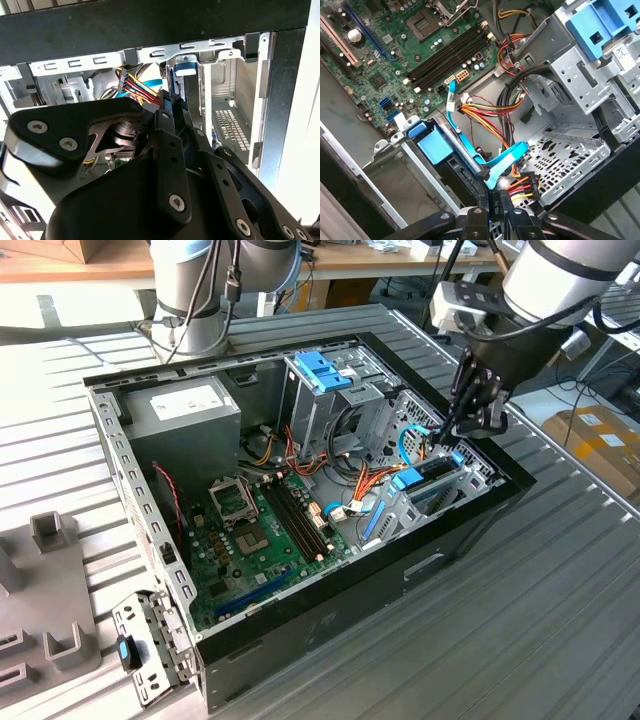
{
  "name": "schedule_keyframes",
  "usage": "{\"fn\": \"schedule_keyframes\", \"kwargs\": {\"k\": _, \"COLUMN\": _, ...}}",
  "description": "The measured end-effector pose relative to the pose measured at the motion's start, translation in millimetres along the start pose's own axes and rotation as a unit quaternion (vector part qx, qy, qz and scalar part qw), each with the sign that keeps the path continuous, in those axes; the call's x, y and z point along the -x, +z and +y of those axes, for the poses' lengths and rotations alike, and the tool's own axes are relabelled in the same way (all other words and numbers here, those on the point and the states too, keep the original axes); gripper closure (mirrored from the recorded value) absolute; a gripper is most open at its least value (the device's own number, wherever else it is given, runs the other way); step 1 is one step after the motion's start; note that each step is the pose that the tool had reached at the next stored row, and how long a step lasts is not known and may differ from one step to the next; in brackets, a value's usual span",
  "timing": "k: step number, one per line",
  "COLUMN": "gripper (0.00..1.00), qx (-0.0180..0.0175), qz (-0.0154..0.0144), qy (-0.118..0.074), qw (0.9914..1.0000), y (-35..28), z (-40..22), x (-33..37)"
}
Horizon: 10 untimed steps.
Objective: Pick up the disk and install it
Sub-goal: 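Insert the first disk wire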
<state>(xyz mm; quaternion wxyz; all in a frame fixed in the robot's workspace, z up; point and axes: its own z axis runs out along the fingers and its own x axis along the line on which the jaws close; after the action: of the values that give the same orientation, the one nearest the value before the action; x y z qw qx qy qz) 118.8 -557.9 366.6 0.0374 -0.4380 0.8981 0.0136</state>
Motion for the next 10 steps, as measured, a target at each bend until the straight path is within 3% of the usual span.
{"fn": "schedule_keyframes", "kwargs": {"k": 5, "gripper": 0.80, "qx": -0.0021, "qz": 0.0002, "qy": 0.027, "qw": 0.99963, "y": 0.1, "z": 0.3, "x": -0.3}}
{"fn": "schedule_keyframes", "kwargs": {"k": 10, "gripper": 0.80, "qx": -0.0043, "qz": 0.0005, "qy": 0.054, "qw": 0.99856, "y": 0.2, "z": 0.6, "x": -0.5}}
